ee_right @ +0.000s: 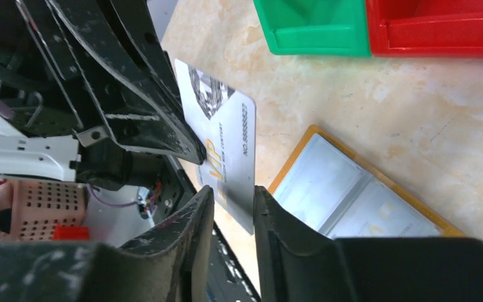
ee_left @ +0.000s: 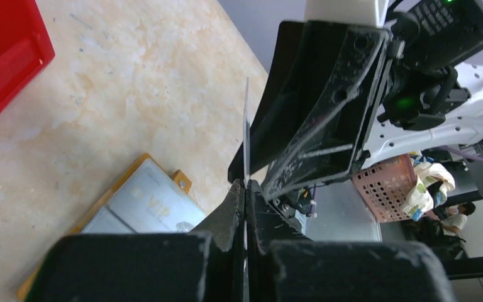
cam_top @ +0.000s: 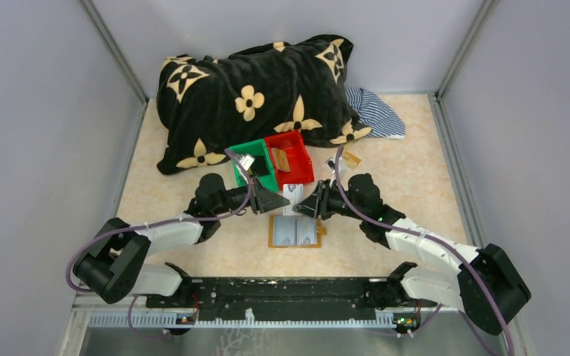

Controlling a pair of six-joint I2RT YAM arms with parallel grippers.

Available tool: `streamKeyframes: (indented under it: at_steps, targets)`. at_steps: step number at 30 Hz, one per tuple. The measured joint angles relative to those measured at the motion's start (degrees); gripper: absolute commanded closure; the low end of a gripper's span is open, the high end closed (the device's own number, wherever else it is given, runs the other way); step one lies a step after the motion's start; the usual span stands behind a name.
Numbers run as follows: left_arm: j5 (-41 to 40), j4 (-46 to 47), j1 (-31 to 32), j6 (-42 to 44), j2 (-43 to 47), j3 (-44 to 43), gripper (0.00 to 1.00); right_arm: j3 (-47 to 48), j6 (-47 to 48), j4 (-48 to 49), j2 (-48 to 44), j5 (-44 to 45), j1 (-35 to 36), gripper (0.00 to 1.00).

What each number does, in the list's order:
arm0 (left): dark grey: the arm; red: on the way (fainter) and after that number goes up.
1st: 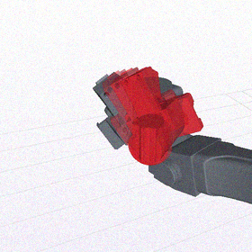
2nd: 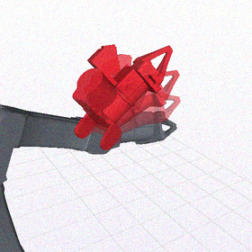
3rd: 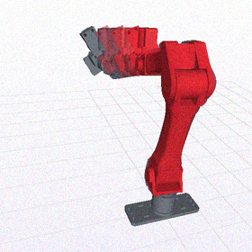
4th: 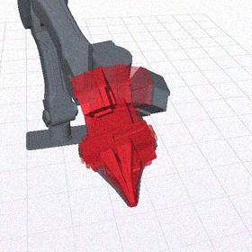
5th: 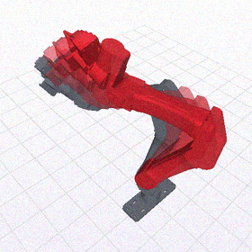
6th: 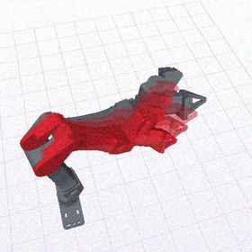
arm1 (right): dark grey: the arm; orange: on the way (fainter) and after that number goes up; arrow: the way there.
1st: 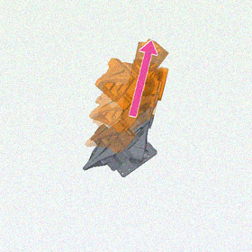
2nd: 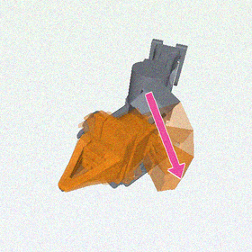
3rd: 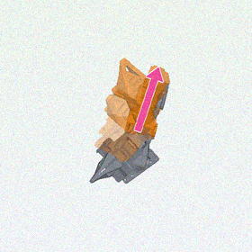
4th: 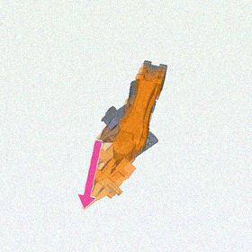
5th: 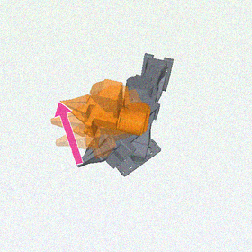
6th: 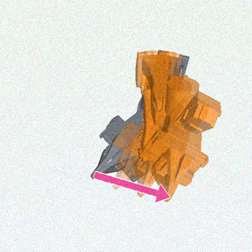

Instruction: Take the credit cards out of the card holder

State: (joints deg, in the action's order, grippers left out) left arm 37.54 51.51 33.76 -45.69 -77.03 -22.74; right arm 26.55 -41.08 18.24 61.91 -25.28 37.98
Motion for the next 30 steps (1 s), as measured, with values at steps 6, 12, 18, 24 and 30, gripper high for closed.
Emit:
streamKeyframes:
  at_steps: [6,12,18,24,30]
  targets:
    - [-4.31,-7.93,0.15,1.36,0.20,-7.19,1.00,-0.26,1.20,-6.32,-5.05,7.10,0.09,0.52]
    - [-13.46,-21.77,-0.13,1.60,-4.57,-24.37,1.00,-0.31,2.56,-13.77,-10.34,16.33,-0.31,0.52]
    - [-23.41,-35.91,-0.17,1.99,-17.88,-44.22,1.00,-2.25,2.95,-16.24,-12.55,18.67,-0.37,0.52]
    - [-30.67,-48.04,-0.28,1.86,-26.60,-53.51,1.00,-3.41,4.11,-18.49,-13.86,19.87,-0.44,0.49]
    - [-35.15,-54.29,-0.48,1.57,-26.88,-54.27,1.00,-3.91,5.35,-19.10,-14.05,20.68,-0.94,0.47]
